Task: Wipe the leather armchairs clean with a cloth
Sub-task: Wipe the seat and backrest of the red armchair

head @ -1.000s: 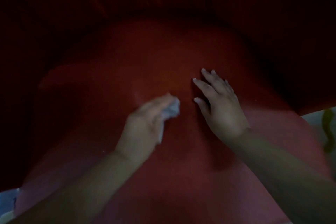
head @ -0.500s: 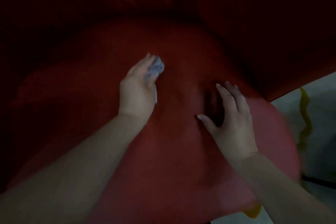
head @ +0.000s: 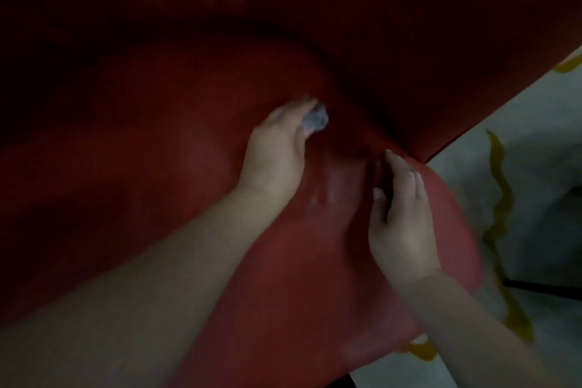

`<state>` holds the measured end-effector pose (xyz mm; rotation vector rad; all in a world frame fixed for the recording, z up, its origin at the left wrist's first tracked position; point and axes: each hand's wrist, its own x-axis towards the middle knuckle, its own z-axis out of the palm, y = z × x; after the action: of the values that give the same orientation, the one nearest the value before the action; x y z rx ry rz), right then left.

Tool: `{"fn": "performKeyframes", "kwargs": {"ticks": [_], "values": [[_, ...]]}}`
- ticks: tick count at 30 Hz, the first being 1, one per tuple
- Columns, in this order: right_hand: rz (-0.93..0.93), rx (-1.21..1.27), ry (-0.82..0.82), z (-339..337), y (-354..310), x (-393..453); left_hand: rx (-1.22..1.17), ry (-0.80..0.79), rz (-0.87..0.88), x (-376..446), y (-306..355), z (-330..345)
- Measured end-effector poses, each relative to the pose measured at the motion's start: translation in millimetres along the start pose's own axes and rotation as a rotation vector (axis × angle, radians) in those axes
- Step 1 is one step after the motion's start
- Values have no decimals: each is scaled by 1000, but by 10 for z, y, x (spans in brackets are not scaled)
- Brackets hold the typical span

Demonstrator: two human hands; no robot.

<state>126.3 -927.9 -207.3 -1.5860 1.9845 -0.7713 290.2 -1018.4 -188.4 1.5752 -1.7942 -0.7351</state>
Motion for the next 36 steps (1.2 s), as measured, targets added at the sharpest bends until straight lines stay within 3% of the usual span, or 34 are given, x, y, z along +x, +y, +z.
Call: {"fn": "performKeyframes", "kwargs": {"ticks": [4,9,11,13,17,19,21,25,27,31,34,36], "values": [[-28,-14,-7,-7,56,6,114,-284,39,274,80,348],[-37,-25,-12,-36,59,9,50,-580,266,-324,61,234],[-40,-37,-16,-43,14,20,-7,-683,259,-542,49,44],[-71,-53,-7,-31,-58,39,-60,-543,196,-631,-27,-161],[-149,-55,-50,103,-268,117,79,23,-66,-510,-431,-621],[-193,-45,-70,221,-388,167,137,21,-151,-586,-548,-696],[-225,-36,-88,332,-507,210,160,-107,-97,-870,-523,-642],[-251,-36,-160,529,-751,193,-21,-219,-94,-1351,-454,-811],[-291,-44,-220,636,-872,143,4,-69,-152,-1367,-563,-1089],[-410,-116,-332,889,-1099,29,227,403,-407,-1405,-1152,-1864],[-501,-189,-403,1100,-1244,-8,333,401,-650,-1669,-1529,-2110],[-548,-221,-447,1222,-1314,-28,325,386,-643,-1839,-1530,-1948]]}}
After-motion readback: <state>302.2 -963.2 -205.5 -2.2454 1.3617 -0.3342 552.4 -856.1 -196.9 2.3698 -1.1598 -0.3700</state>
